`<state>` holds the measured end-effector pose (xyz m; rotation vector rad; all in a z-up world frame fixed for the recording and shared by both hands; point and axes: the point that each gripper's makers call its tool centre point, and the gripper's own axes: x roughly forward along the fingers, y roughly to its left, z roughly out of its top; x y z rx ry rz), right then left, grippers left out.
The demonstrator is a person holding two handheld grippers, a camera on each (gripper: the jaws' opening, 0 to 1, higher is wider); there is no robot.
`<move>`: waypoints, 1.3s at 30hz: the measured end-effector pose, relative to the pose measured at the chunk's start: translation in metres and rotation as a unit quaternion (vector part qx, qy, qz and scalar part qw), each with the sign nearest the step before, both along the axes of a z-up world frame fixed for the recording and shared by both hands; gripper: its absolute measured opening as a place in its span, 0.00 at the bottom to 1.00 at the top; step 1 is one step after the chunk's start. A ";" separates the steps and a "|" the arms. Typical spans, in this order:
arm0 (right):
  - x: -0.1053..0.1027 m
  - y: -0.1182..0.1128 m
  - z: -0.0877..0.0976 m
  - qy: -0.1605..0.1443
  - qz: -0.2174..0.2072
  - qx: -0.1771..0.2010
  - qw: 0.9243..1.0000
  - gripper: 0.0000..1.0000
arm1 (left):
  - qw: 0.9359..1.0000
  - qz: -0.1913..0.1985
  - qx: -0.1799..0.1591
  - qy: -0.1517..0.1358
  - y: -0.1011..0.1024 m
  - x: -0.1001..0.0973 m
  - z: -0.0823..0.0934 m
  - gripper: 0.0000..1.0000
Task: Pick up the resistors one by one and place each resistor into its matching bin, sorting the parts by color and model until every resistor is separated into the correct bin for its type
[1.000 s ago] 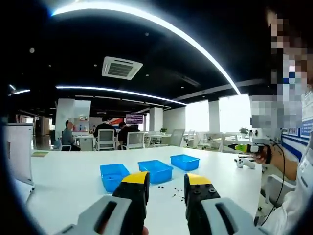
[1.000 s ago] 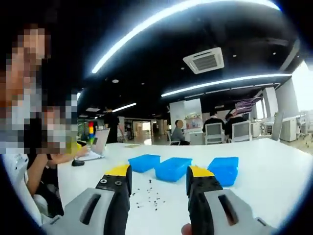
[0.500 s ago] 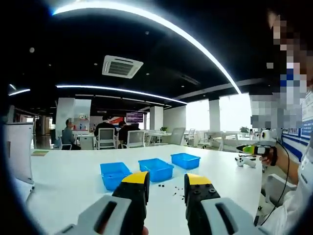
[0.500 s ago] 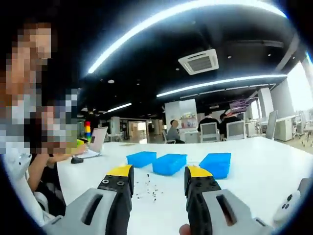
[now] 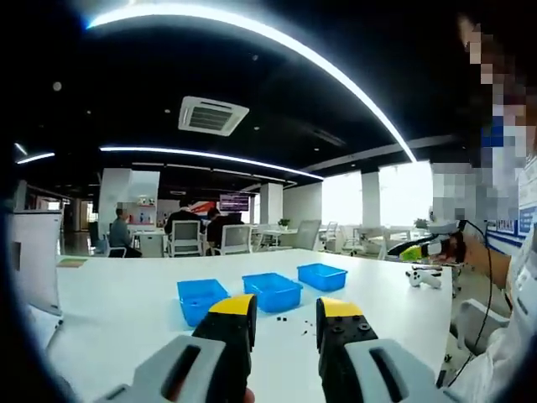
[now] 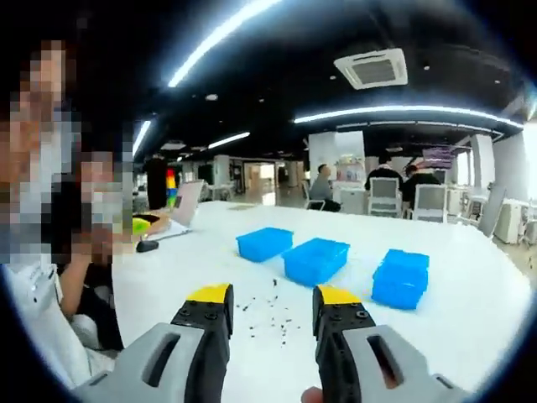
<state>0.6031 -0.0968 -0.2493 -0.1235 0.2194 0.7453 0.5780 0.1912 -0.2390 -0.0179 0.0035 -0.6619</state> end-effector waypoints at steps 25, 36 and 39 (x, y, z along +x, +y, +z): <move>0.148 0.132 -0.128 0.190 0.120 -0.212 0.951 0.26 | 1.000 0.000 -0.016 -0.001 0.009 0.003 0.005 0.30; 0.155 0.131 -0.147 0.183 0.098 -0.235 0.950 0.23 | 1.000 0.006 -0.018 -0.001 0.013 0.003 0.005 0.30; 0.161 0.132 -0.154 0.184 0.092 -0.237 0.949 0.20 | 1.000 0.005 -0.019 0.001 0.014 0.004 0.003 0.30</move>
